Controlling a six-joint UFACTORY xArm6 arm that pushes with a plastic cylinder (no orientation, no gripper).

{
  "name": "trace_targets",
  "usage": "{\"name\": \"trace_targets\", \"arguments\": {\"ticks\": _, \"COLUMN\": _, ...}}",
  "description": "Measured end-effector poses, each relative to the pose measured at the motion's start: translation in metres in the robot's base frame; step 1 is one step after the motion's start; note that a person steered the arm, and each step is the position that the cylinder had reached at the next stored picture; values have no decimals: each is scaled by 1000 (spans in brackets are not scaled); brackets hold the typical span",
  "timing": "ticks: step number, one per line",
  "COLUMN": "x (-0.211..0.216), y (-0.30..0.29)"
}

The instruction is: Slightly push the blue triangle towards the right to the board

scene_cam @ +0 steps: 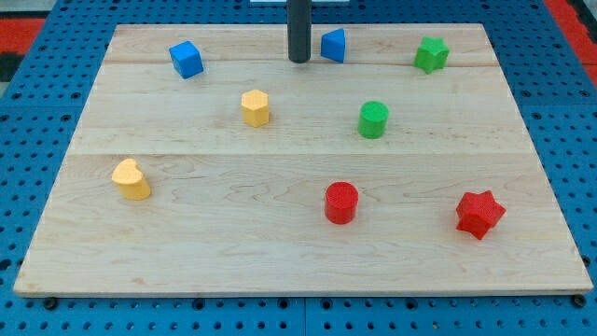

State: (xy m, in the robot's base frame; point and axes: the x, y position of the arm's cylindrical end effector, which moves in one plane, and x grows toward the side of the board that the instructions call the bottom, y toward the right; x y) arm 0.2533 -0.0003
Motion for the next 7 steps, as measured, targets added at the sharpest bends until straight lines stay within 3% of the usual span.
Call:
{"name": "trace_targets", "arguments": {"ticks": 2, "x": -13, "y": 4}}
{"name": "trace_targets", "arguments": {"ticks": 3, "x": -44, "y": 4}}
{"name": "trace_targets", "arguments": {"ticks": 6, "x": -1, "y": 9}}
{"name": "trace_targets", "arguments": {"ticks": 7, "x": -37, "y": 10}}
